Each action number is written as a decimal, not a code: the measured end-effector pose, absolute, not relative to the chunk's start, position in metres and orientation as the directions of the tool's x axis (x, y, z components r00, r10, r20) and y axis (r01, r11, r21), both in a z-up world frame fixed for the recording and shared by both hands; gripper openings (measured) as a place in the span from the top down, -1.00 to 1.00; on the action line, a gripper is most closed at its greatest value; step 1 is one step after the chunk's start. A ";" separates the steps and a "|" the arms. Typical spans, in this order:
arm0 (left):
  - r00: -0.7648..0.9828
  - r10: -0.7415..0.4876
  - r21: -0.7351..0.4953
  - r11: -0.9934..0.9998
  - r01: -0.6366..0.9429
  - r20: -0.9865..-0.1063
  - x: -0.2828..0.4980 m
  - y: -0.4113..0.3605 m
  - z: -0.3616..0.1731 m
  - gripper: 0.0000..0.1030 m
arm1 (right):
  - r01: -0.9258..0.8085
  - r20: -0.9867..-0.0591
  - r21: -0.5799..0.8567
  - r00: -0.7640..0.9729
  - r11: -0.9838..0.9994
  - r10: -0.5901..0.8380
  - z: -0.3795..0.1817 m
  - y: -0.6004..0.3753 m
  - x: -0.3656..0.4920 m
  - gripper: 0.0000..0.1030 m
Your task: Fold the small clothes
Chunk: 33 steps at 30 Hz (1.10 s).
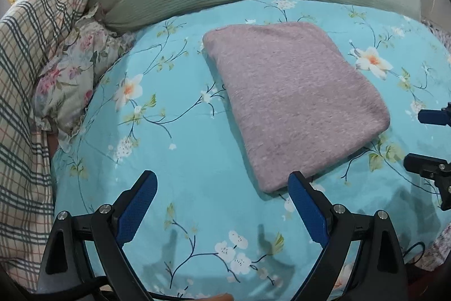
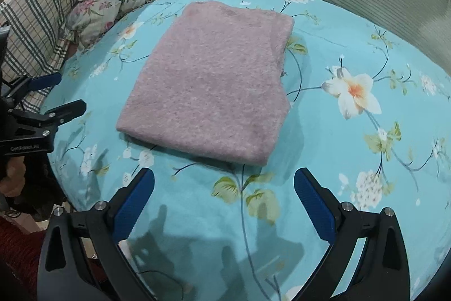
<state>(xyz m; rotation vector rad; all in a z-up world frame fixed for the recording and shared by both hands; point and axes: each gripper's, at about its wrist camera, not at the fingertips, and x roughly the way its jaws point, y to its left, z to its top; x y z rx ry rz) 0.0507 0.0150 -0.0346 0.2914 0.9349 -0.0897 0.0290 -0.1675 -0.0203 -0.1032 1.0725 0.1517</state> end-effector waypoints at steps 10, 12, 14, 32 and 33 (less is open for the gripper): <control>0.589 0.069 0.209 0.962 0.173 -0.805 0.069 0.017 -0.034 -0.83 | -0.207 -0.870 -0.030 0.486 0.978 0.077 -0.010 -0.165 0.057 -0.93; 0.586 0.067 0.199 0.966 0.165 -0.808 0.072 0.018 -0.033 -0.83 | -0.209 -0.869 -0.032 0.489 0.977 0.076 -0.009 -0.165 0.061 -0.93; 0.586 0.067 0.194 0.968 0.157 -0.808 0.076 0.018 -0.032 -0.83 | -0.215 -0.868 -0.035 0.490 0.976 0.077 -0.008 -0.165 0.064 -0.93; 0.583 0.037 0.166 0.972 0.169 -0.812 0.090 0.006 -0.024 -0.83 | -0.218 -0.862 -0.018 0.499 0.976 0.095 -0.001 -0.171 0.074 -0.93; 0.583 0.035 0.166 0.971 0.172 -0.812 0.090 0.005 -0.023 -0.83 | -0.217 -0.861 -0.019 0.500 0.976 0.094 -0.001 -0.171 0.074 -0.93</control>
